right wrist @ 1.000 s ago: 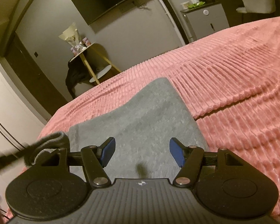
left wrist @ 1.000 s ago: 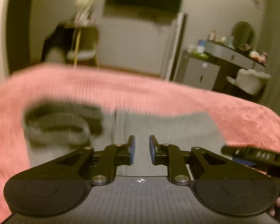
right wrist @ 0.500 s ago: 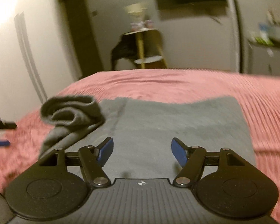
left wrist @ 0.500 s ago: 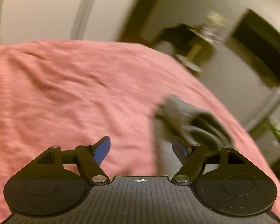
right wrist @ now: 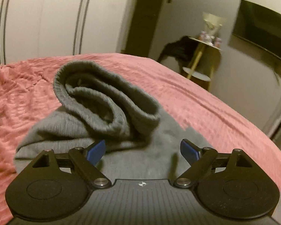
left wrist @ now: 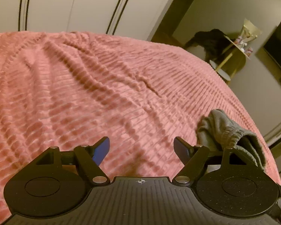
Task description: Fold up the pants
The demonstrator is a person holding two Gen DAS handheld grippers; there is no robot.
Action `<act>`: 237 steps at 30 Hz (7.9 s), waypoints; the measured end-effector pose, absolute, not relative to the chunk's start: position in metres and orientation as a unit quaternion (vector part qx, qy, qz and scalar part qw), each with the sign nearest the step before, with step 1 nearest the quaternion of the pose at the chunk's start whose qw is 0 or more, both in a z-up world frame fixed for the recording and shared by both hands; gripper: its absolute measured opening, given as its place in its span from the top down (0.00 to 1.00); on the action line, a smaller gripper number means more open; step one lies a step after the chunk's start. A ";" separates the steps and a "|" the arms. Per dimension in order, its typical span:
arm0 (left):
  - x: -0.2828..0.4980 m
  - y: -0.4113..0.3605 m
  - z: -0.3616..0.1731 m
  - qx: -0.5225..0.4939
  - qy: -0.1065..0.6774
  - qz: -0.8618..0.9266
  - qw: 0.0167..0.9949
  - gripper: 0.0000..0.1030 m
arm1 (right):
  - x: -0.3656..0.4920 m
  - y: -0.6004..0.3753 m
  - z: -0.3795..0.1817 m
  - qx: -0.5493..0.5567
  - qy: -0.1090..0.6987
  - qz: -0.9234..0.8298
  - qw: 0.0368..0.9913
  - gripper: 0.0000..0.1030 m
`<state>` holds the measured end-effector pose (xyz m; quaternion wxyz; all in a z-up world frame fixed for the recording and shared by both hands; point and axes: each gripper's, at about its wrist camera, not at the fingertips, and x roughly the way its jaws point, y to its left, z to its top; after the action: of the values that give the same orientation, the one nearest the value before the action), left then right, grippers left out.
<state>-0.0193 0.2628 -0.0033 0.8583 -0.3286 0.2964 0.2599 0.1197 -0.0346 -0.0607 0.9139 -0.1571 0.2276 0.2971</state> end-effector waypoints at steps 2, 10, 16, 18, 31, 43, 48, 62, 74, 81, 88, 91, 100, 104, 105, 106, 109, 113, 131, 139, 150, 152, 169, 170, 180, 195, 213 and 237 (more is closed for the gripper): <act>-0.021 0.265 -0.001 -0.325 0.295 0.261 0.860 0.22 | 0.129 -0.033 -0.060 -0.137 0.231 0.320 0.908 0.15; -0.018 0.284 -0.005 -0.321 0.294 0.281 0.855 0.21 | 0.164 -0.035 -0.061 -0.031 0.241 0.347 0.906 0.25; -0.019 0.284 -0.012 -0.333 0.306 0.278 0.847 0.21 | 0.191 -0.012 -0.077 -0.043 0.302 0.309 0.901 0.43; -0.022 0.285 -0.011 -0.327 0.303 0.280 0.850 0.20 | 0.196 -0.011 -0.079 -0.022 0.319 0.303 0.898 0.49; -0.035 0.275 0.018 -0.318 0.278 0.275 0.863 0.19 | 0.118 -0.105 0.008 0.182 0.207 0.232 0.933 0.73; 0.019 0.155 0.025 -0.251 0.331 0.092 0.905 0.13 | 0.022 -0.275 -0.090 0.317 0.353 0.009 0.880 0.49; 0.023 0.096 0.014 -0.171 0.359 0.032 0.917 0.09 | 0.034 -0.294 -0.106 0.388 0.334 0.038 0.858 0.25; 0.029 0.046 -0.014 -0.094 0.409 0.024 0.907 0.09 | 0.062 -0.304 -0.140 0.573 0.301 0.114 0.753 0.18; 0.037 0.046 -0.025 -0.092 0.419 0.046 0.902 0.09 | 0.068 -0.276 -0.120 0.429 0.337 0.075 0.835 0.59; 0.030 0.052 -0.021 -0.118 0.401 0.016 0.908 0.09 | 0.042 -0.257 -0.058 0.356 0.272 0.089 0.890 0.62; 0.031 0.041 -0.021 -0.099 0.404 -0.019 0.909 0.09 | 0.028 -0.246 -0.012 0.316 0.217 0.121 0.915 0.63; 0.038 0.038 -0.026 -0.085 0.404 0.007 0.911 0.14 | 0.021 -0.253 -0.001 0.326 0.204 0.119 0.915 0.63; 0.044 0.043 -0.031 -0.094 0.406 0.036 0.908 0.45 | 0.004 -0.286 -0.020 0.295 0.240 0.073 0.922 0.59; 0.035 0.064 -0.024 -0.162 0.397 0.017 0.903 0.40 | 0.005 -0.318 -0.063 0.328 0.340 0.051 0.880 0.43; 0.031 0.069 -0.020 -0.184 0.389 0.007 0.903 0.38 | 0.004 -0.331 -0.070 0.348 0.351 0.050 0.868 0.43; 0.028 0.074 -0.016 -0.199 0.380 -0.001 0.903 0.35 | 0.001 -0.342 -0.075 0.366 0.349 0.051 0.861 0.43; 0.021 0.081 -0.002 -0.224 0.344 -0.009 0.912 0.16 | -0.006 -0.374 -0.076 0.397 0.328 0.047 0.856 0.35; 0.036 0.070 0.003 -0.196 0.357 -0.021 0.913 0.10 | 0.015 -0.394 -0.085 0.433 0.337 0.083 0.832 0.27; 0.100 0.048 -0.030 -0.197 0.446 -0.048 0.872 0.10 | 0.067 -0.373 -0.118 0.452 0.388 0.153 0.788 0.50; 0.070 0.035 -0.022 -0.162 0.431 -0.051 0.886 0.10 | 0.038 -0.364 -0.112 0.431 0.339 0.120 0.827 0.59; 0.046 0.033 -0.036 -0.209 0.439 -0.087 0.869 0.18 | 0.052 -0.361 -0.124 0.481 0.365 0.105 0.790 0.48; 0.056 0.032 -0.047 -0.221 0.455 -0.087 0.858 0.27 | 0.053 -0.361 -0.127 0.497 0.363 0.103 0.781 0.48; 0.049 0.038 -0.035 -0.241 0.368 -0.082 0.894 0.80 | 0.034 -0.334 -0.067 0.385 0.315 0.122 0.859 0.59; 0.046 0.037 -0.031 -0.236 0.358 -0.084 0.899 0.80 | 0.031 -0.334 -0.060 0.381 0.303 0.122 0.865 0.59; 0.044 0.028 -0.029 -0.161 0.386 -0.046 0.907 0.85 | 0.039 -0.350 -0.115 0.411 0.390 0.070 0.821 0.57; 0.132 0.076 -0.027 -0.214 0.456 -0.115 0.856 0.35 | 0.079 -0.364 -0.111 0.293 0.427 0.159 0.840 0.17; 0.196 0.059 -0.082 -0.239 0.503 -0.213 0.803 0.47 | 0.142 -0.366 -0.138 0.364 0.449 0.236 0.781 0.32; 0.172 0.056 0.035 -0.159 0.418 -0.168 0.878 0.69 | 0.156 -0.267 -0.009 0.242 0.359 0.253 0.865 0.51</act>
<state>0.1722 0.0564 0.0346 0.8785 -0.1594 0.4180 -0.1678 0.1559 -0.2669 -0.0089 0.8650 0.2420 0.3593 0.2531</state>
